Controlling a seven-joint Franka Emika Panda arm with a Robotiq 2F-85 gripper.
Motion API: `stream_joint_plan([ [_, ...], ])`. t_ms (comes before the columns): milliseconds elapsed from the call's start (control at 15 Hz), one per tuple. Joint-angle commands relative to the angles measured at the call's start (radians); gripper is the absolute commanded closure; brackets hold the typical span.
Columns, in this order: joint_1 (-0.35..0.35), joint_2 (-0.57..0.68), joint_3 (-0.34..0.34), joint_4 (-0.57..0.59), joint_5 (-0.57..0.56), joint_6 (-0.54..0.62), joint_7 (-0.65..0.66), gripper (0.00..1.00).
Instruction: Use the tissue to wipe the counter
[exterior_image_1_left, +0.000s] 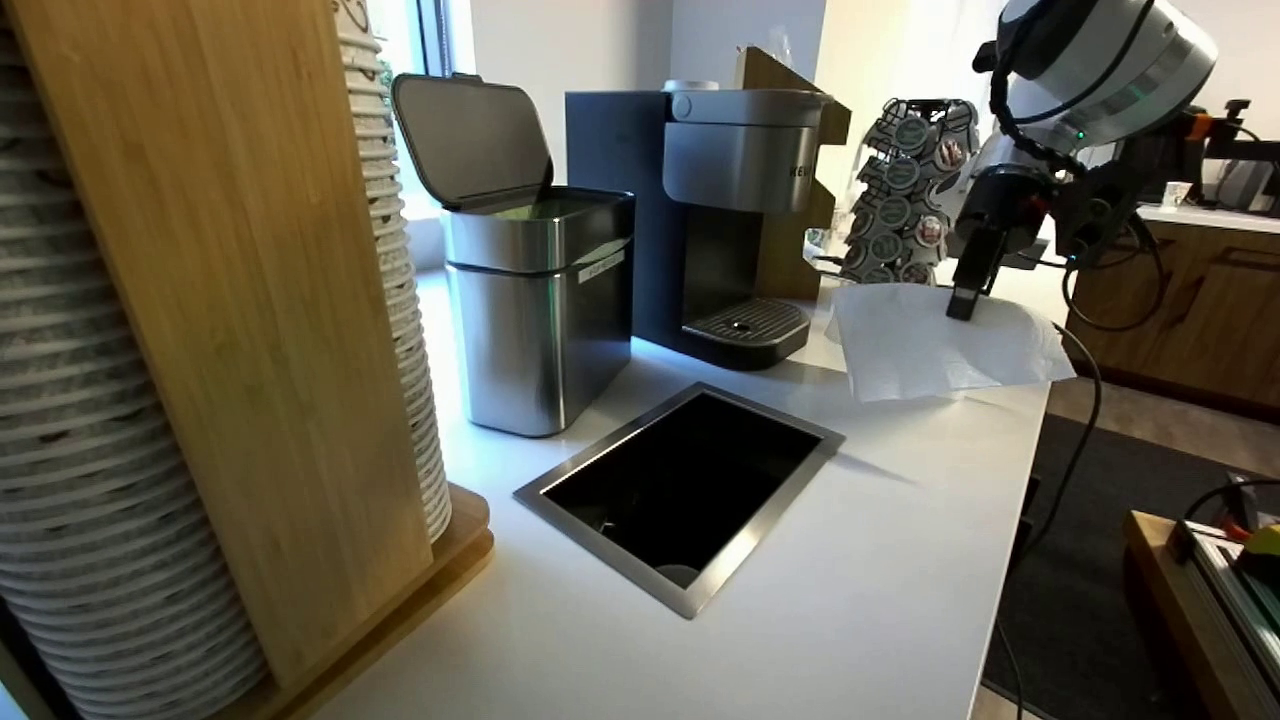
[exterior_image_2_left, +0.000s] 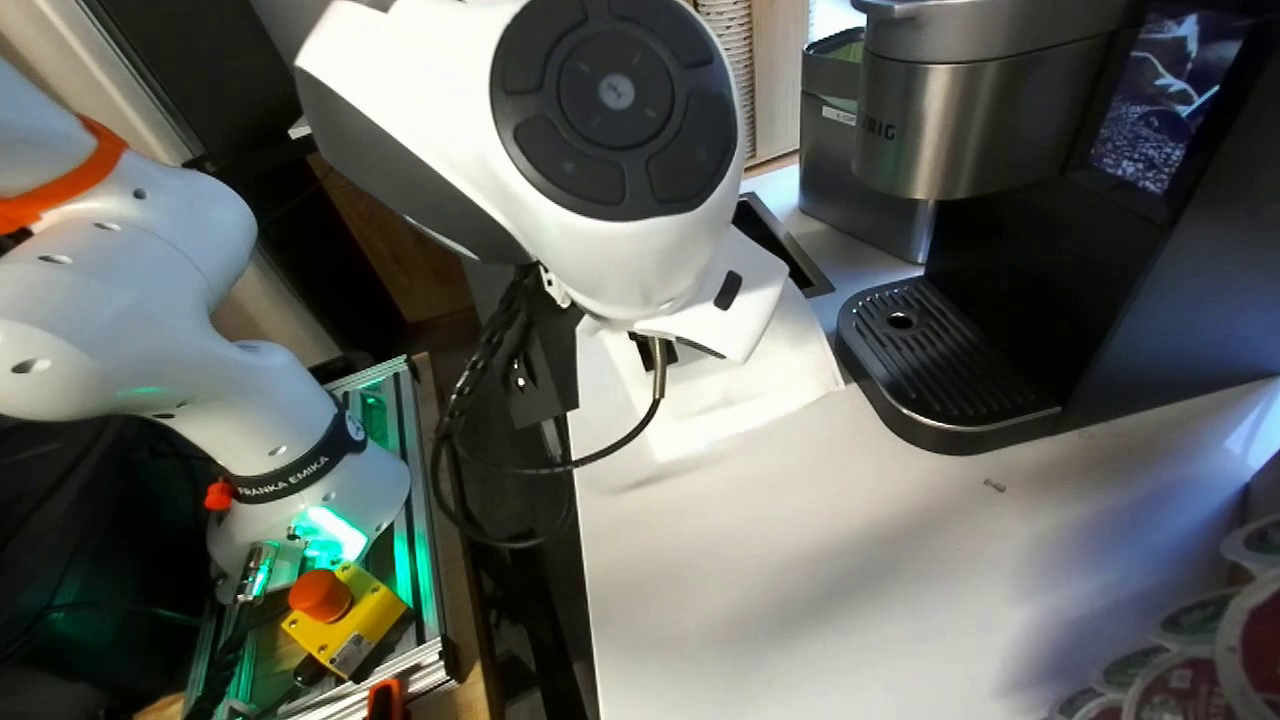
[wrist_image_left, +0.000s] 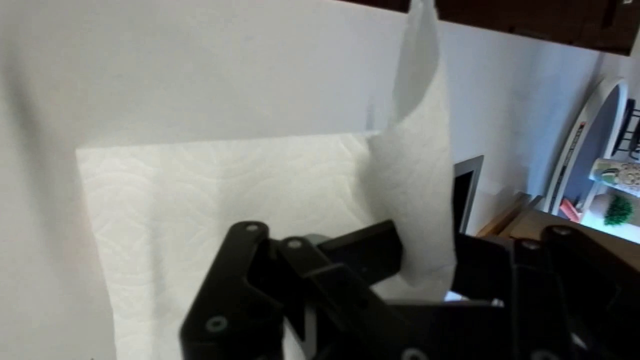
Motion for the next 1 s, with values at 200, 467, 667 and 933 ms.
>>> stream_joint_plan([
  [200, -0.028, 0.037, -0.034, 0.020, 0.020, 0.000, -0.011, 1.00],
  [467, -0.040, 0.074, -0.021, 0.005, -0.001, 0.240, 0.099, 1.00],
  [667, -0.032, 0.085, -0.015, 0.002, -0.005, 0.297, 0.136, 1.00],
  [933, -0.028, 0.029, 0.001, -0.012, -0.035, 0.244, 0.145, 1.00],
])
